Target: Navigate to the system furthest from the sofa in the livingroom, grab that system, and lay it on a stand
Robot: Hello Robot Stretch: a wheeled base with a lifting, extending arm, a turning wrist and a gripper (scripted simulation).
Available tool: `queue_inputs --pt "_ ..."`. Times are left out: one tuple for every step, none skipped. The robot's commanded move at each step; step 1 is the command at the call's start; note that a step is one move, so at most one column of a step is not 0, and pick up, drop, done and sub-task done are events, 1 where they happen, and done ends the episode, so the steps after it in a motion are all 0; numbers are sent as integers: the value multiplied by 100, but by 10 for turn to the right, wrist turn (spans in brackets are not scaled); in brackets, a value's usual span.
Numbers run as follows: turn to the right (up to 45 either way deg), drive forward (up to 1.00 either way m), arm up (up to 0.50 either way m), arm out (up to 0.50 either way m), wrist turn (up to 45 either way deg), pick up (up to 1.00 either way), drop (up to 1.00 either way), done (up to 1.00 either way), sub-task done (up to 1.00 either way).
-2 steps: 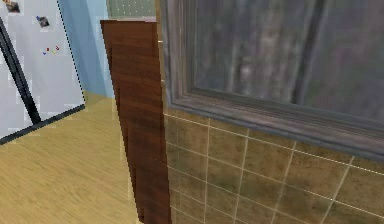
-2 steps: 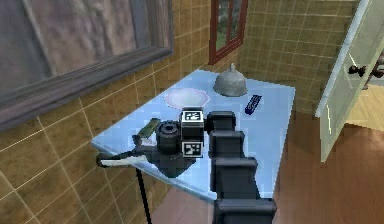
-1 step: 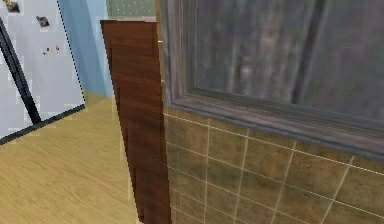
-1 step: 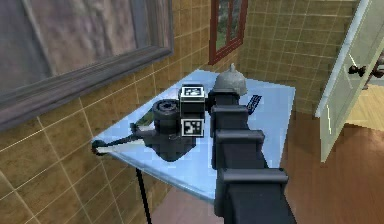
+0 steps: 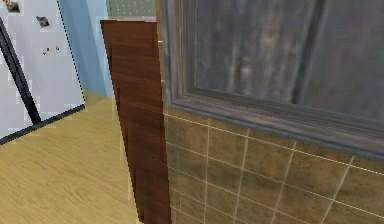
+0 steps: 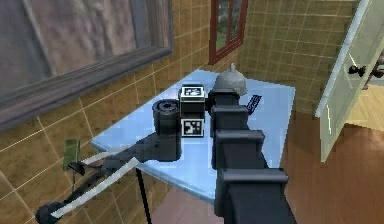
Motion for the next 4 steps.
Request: queue_inputs --pt "0 0 0 0 -360 0 0 0 0" --pt "0 0 0 -14 0 0 0 0 0" --pt "-450 0 0 0 0 0 0 0 0" --pt "-450 0 0 0 0 0 0 0 0"
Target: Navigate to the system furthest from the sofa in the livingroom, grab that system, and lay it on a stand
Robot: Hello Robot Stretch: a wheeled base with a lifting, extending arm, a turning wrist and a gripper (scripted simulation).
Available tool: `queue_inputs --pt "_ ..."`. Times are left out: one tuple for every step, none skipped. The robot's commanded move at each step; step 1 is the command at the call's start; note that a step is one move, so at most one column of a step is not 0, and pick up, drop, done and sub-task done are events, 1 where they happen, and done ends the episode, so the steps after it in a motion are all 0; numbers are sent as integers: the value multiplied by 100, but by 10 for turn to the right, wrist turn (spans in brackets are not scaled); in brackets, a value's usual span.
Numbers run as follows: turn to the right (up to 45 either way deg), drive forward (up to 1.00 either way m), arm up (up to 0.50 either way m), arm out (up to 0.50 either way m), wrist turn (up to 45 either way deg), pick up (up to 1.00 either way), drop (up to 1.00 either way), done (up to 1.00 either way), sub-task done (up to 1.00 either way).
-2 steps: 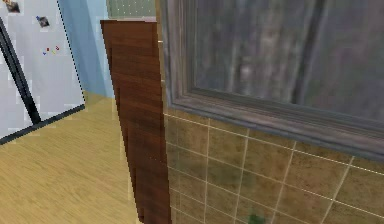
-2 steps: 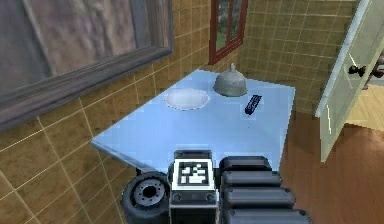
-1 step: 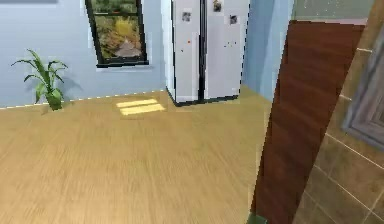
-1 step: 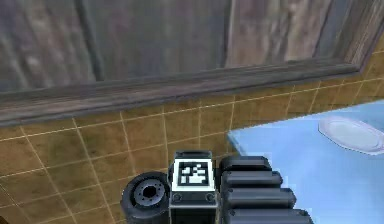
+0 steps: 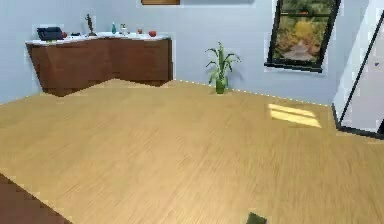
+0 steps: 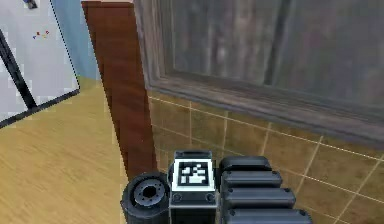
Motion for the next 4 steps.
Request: queue_inputs --pt "-450 0 0 0 0 0 0 0 0" --pt "-180 0 0 0 0 0 0 0 0" --pt "0 100 0 0 0 0 0 0 0" --pt "0 100 0 0 0 0 0 0 0"
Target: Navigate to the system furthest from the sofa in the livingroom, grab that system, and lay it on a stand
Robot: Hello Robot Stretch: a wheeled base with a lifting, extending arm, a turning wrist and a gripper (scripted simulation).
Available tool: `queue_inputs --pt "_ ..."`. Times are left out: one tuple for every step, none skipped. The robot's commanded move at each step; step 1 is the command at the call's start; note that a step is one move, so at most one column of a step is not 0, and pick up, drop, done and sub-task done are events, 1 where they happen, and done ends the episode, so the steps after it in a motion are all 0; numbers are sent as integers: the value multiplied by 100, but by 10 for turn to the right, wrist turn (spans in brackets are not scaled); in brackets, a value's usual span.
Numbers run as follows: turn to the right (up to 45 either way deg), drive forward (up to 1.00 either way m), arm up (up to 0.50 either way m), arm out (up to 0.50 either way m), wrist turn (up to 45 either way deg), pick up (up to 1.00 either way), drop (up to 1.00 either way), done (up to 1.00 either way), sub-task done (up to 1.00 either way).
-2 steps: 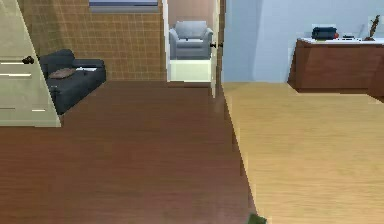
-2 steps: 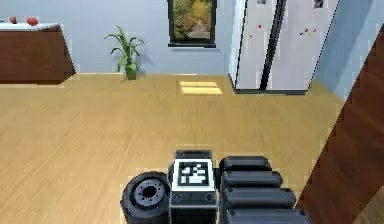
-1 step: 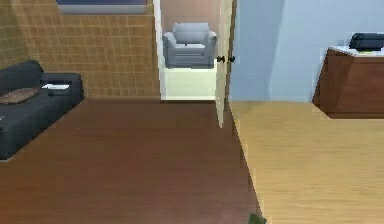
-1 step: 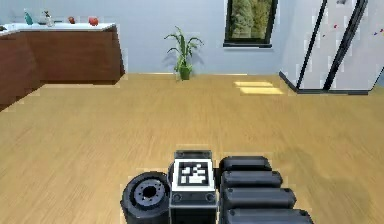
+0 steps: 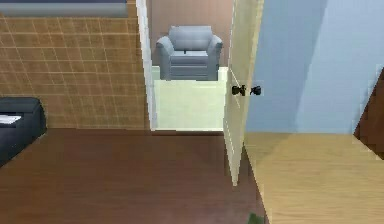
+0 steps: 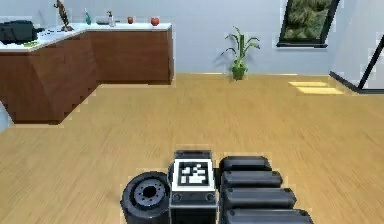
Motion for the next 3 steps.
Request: queue_inputs --pt "0 100 0 0 0 0 0 0 0" --pt "-30 0 0 0 0 0 0 0 0" --pt "0 15 0 0 0 0 0 0 0"
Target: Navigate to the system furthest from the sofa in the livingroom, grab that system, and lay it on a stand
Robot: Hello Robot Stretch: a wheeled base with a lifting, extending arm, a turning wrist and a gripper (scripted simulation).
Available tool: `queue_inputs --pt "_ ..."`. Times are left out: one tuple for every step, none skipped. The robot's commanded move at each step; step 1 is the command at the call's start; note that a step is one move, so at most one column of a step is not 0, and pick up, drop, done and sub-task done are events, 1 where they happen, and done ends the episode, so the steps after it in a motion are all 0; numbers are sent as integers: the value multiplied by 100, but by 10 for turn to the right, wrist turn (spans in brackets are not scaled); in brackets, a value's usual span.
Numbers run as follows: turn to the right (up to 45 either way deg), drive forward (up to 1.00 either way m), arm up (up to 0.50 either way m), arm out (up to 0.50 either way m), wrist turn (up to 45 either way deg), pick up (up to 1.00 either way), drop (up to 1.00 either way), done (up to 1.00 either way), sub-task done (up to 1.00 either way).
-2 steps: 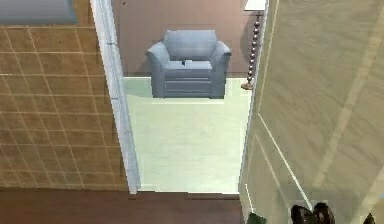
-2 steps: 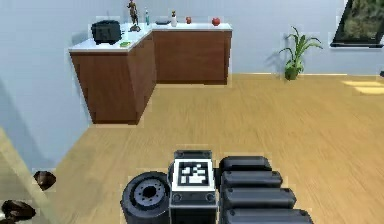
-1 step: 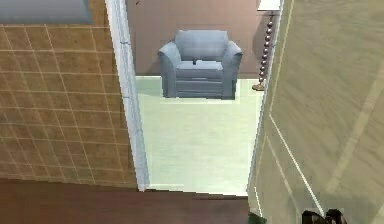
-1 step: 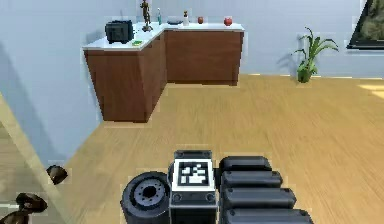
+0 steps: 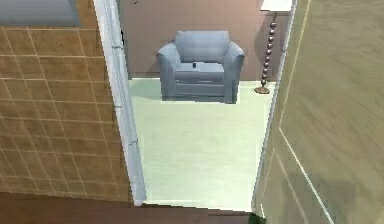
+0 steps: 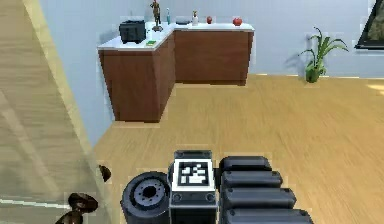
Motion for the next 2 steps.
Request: queue_inputs --pt "90 0 0 0 0 0 0 0 0" --pt "30 0 0 0 0 0 0 0 0"
